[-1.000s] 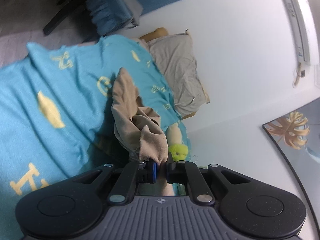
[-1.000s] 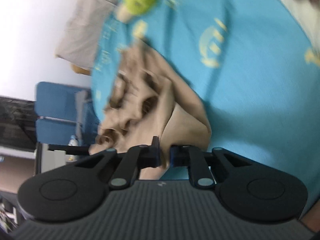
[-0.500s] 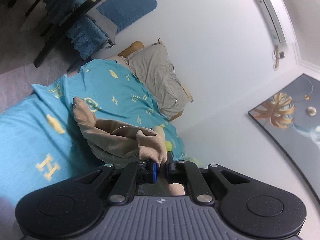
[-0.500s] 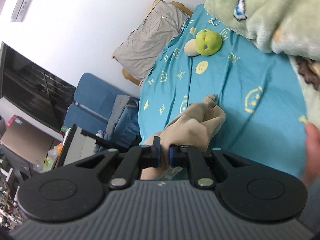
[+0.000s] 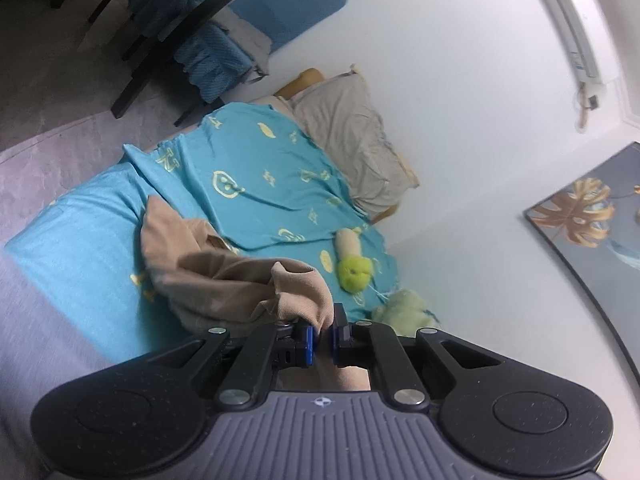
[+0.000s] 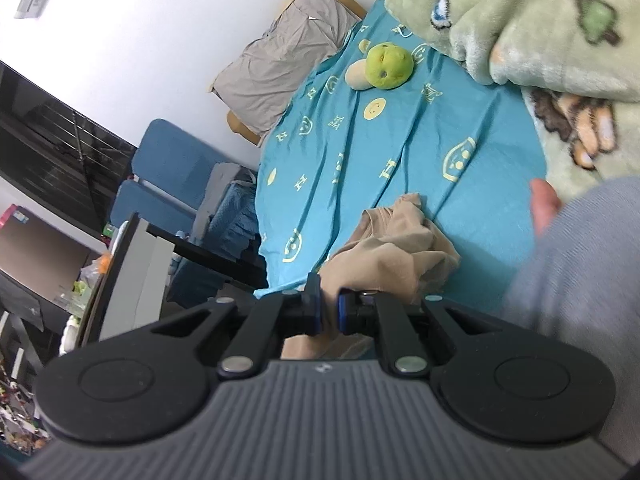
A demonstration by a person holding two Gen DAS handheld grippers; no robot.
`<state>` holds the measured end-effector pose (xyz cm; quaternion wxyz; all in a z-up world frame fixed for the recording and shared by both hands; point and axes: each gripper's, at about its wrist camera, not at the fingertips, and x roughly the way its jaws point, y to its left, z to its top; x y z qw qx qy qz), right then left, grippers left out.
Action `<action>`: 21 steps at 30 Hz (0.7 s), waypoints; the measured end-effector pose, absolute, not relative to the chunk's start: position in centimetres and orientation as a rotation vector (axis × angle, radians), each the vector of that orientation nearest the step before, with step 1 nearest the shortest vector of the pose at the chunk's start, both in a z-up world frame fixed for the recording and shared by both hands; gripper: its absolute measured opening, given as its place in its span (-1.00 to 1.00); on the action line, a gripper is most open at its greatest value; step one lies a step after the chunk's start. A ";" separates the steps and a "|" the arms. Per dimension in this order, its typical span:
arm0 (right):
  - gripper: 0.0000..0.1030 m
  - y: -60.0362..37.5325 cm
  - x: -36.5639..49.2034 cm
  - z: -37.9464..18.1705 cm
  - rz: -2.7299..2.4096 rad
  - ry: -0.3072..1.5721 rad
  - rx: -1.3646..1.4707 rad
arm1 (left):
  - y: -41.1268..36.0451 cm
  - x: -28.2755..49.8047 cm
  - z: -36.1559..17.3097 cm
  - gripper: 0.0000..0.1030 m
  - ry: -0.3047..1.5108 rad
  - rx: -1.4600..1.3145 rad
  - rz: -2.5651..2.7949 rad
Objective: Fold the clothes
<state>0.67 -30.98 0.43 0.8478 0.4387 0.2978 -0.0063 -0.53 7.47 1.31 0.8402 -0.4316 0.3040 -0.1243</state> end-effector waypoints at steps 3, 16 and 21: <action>-0.78 -30.8 4.0 -0.1 -0.023 0.660 0.917 | 7.3 3.5 0.0 -0.83 0.664 -0.903 -0.224; -0.77 -29.9 21.4 -9.2 -0.092 0.883 0.845 | 5.9 21.0 -9.1 -0.82 0.778 -0.707 -0.103; -0.76 -29.2 24.1 -11.9 -0.089 0.930 0.794 | 6.3 23.8 -13.2 -0.81 0.820 -0.681 -0.094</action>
